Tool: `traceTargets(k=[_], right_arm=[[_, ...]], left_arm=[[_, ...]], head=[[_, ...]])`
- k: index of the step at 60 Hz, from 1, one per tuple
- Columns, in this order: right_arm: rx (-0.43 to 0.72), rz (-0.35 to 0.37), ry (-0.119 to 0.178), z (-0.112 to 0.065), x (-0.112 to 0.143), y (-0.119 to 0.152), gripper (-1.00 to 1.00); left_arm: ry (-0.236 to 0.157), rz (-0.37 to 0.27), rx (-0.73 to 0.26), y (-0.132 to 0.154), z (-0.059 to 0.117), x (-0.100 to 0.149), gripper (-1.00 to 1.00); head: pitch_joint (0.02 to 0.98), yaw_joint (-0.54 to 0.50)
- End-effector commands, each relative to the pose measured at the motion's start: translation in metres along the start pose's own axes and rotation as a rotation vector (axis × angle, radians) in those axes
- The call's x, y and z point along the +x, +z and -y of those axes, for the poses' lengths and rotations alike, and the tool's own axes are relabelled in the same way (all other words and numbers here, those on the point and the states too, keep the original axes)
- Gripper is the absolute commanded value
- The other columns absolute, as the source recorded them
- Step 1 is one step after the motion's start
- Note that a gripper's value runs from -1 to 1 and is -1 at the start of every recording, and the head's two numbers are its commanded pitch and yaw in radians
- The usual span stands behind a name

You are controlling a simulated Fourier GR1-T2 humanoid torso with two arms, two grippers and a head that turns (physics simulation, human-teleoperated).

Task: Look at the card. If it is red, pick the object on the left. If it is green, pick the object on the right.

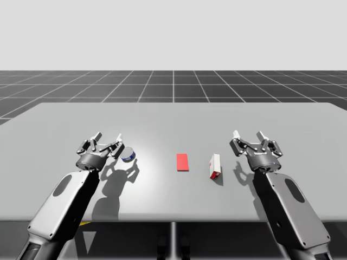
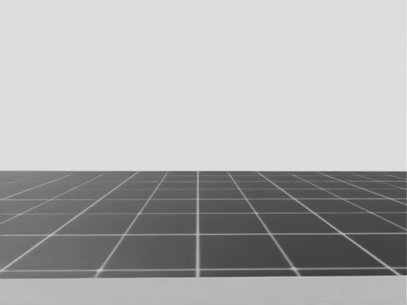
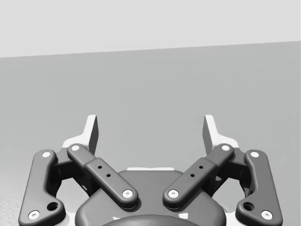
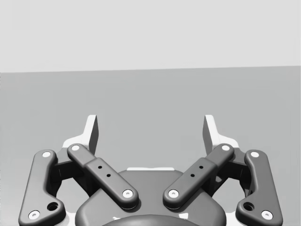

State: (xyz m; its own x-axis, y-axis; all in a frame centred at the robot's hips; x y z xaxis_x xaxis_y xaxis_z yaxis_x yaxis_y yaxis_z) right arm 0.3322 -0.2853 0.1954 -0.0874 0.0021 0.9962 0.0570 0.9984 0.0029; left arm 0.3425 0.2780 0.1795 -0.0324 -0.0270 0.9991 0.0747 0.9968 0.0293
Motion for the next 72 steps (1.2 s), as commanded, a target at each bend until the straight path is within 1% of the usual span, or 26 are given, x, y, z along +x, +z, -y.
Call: traceTargets(k=[1, 2, 5, 9, 15, 18, 20, 21, 25, 26, 33, 34, 39, 41, 48, 49, 57, 58, 65, 72], right_arm=[[-0.02, 0.007, -0.004, -0.0004, -0.0007, 0.0014, -1.0], [-0.035, 0.018, 0.001, -0.0011, -0.0004, 0.002, -1.0], [-0.003, 0.011, -0.003, -0.0007, 0.0001, 0.0013, -1.0], [-0.005, 0.015, 0.001, -0.0009, 0.0, 0.0005, -1.0], [0.002, 0.007, 0.004, -0.0008, -0.0001, 0.0002, -1.0], [0.002, 0.005, 0.005, -0.0011, 0.0001, 0.0, -1.0], [0.004, 0.004, 0.003, -0.0014, 0.0002, 0.0, -1.0], [0.014, -0.003, -0.002, -0.0014, 0.0, -0.0006, -1.0], [0.012, 0.0, -0.001, -0.0018, 0.0, -0.0006, -1.0], [0.01, 0.003, 0.0, -0.0021, -0.0001, -0.0009, -1.0], [0.006, 0.008, 0.002, -0.0027, -0.0002, -0.0012, -1.0], [0.005, 0.01, 0.004, -0.0028, -0.0002, -0.0015, -1.0], [0.003, 0.013, 0.009, -0.0027, 0.0, -0.0016, -1.0], [0.002, 0.016, 0.008, -0.0025, 0.0004, -0.0016, -1.0], [0.003, 0.021, 0.008, -0.0022, 0.0008, -0.0015, -1.0], [0.006, 0.017, 0.005, -0.0023, 0.0006, -0.0013, -1.0], [0.008, 0.016, 0.006, -0.003, 0.0003, -0.001, -1.0], [0.008, 0.016, 0.007, -0.0031, 0.0004, -0.001, -1.0], [0.009, 0.016, 0.008, -0.0029, 0.0014, -0.0006, -1.0], [0.01, 0.015, 0.008, -0.0031, 0.0018, -0.0004, -1.0]], left_arm=[[0.0, 0.0, 0.0, -0.0004, -0.0002, -0.0004, -1.0], [0.0, 0.0, 0.0, -0.0004, -0.0002, -0.0004, -1.0], [0.0, 0.0, 0.0, -0.0004, -0.0002, -0.0004, -1.0], [0.0, 0.0, 0.0, -0.0004, -0.0002, -0.0004, -1.0], [0.0, 0.0, 0.0, -0.0004, -0.0002, -0.0004, -1.0], [0.0, 0.0, 0.0, -0.0004, -0.0002, -0.0004, -1.0], [0.0, 0.0, 0.0, -0.0004, -0.0002, -0.0004, -1.0], [0.0, 0.0, 0.0, -0.0004, -0.0002, -0.0004, -1.0], [0.0, 0.0, 0.0, -0.0004, -0.0002, -0.0004, -1.0], [0.0, 0.0, 0.0, -0.0004, -0.0002, -0.0004, -1.0], [-0.004, 0.002, -0.004, -0.0014, 0.0005, -0.0006, -1.0], [-0.006, 0.002, -0.004, -0.001, 0.0004, -0.0009, -1.0], [-0.008, 0.002, -0.006, -0.0012, 0.0005, -0.0014, -1.0], [-0.01, 0.001, -0.007, -0.0013, 0.0006, -0.0017, -1.0], [-0.013, 0.001, -0.009, -0.0015, 0.0013, -0.002, -1.0], [-0.014, 0.002, -0.009, -0.0015, 0.0014, -0.002, -1.0], [-0.013, 0.004, -0.012, -0.0013, 0.0021, -0.0013, -1.0], [-0.014, 0.005, -0.012, -0.0014, 0.002, -0.0013, -1.0], [-0.015, 0.007, -0.012, -0.0014, 0.002, -0.0009, -1.0], [-0.015, 0.007, -0.012, -0.0014, 0.002, -0.0009, -1.0]], head=[[0.085, -0.02], [0.088, -0.02], [0.095, -0.02], [0.109, -0.02], [0.155, -0.02], [0.207, -0.03], [0.226, -0.03], [0.235, -0.04], [0.285, -0.04], [0.312, -0.05], [0.389, -0.05], [0.417, -0.05], [0.475, -0.05], [0.511, -0.05], [0.586, -0.05], [0.612, -0.05], [0.694, -0.05], [0.718, -0.05], [0.787, -0.05], [0.83, -0.06]])
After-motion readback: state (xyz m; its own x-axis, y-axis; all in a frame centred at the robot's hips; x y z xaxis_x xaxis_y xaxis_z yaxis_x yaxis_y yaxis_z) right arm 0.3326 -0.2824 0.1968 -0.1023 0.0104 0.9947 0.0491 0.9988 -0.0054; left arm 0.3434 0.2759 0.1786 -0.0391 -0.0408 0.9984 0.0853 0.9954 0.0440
